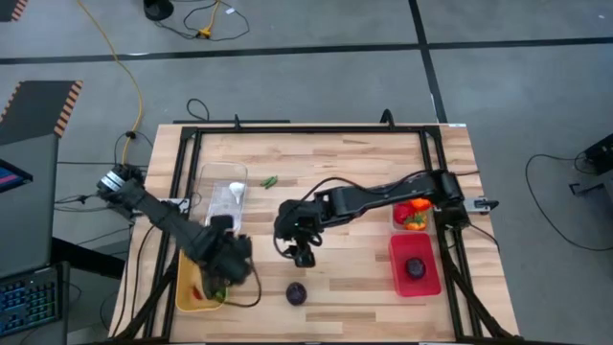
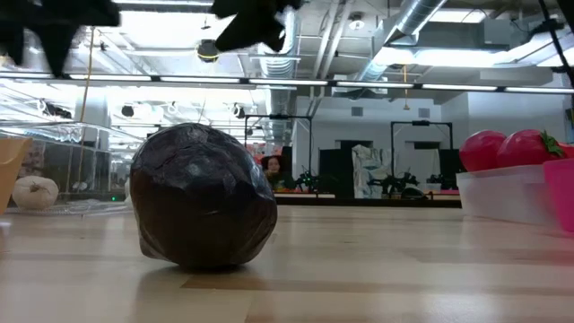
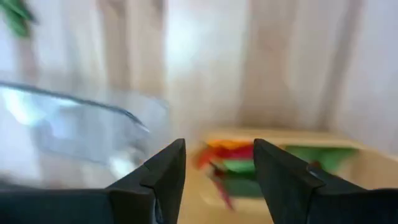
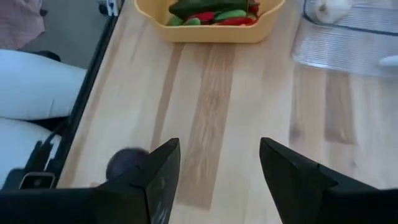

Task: Sort produce into baskets
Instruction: Put the green chili pepper into the yellow bin

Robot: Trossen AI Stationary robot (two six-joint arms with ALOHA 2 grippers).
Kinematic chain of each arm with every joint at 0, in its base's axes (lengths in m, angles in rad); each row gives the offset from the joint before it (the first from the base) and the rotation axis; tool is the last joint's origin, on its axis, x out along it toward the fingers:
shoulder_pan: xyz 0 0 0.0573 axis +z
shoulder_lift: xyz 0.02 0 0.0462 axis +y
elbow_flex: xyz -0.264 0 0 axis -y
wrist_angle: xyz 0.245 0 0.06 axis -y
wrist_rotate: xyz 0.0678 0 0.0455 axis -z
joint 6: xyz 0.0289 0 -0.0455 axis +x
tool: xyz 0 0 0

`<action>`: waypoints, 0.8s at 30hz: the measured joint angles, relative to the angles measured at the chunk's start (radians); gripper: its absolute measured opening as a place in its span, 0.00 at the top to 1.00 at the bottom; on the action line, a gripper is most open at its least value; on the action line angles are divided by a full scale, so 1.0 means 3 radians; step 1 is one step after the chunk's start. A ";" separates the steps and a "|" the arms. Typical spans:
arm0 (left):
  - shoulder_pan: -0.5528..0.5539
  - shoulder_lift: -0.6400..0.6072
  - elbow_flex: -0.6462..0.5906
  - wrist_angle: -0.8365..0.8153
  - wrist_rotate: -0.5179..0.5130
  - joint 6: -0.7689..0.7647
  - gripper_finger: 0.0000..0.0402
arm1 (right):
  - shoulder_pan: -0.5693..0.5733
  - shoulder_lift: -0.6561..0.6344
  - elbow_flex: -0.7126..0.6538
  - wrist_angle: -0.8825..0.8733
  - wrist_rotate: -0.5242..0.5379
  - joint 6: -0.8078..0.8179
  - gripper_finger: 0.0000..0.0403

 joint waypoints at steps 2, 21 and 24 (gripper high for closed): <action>0.0210 0.0000 0.0000 0.0003 -0.0114 0.0242 0.57 | 0.0029 -0.0109 0.0000 -0.0149 0.0140 -0.0011 0.38; 0.2305 0.0095 0.0000 0.1377 -0.0121 0.2444 0.57 | 0.0248 -0.0356 0.0000 -0.1089 0.1070 0.0121 0.38; 0.2491 0.0245 0.0004 0.1513 -0.0086 0.2611 0.57 | 0.0247 -0.0356 0.0000 -0.1235 0.1168 0.0190 0.38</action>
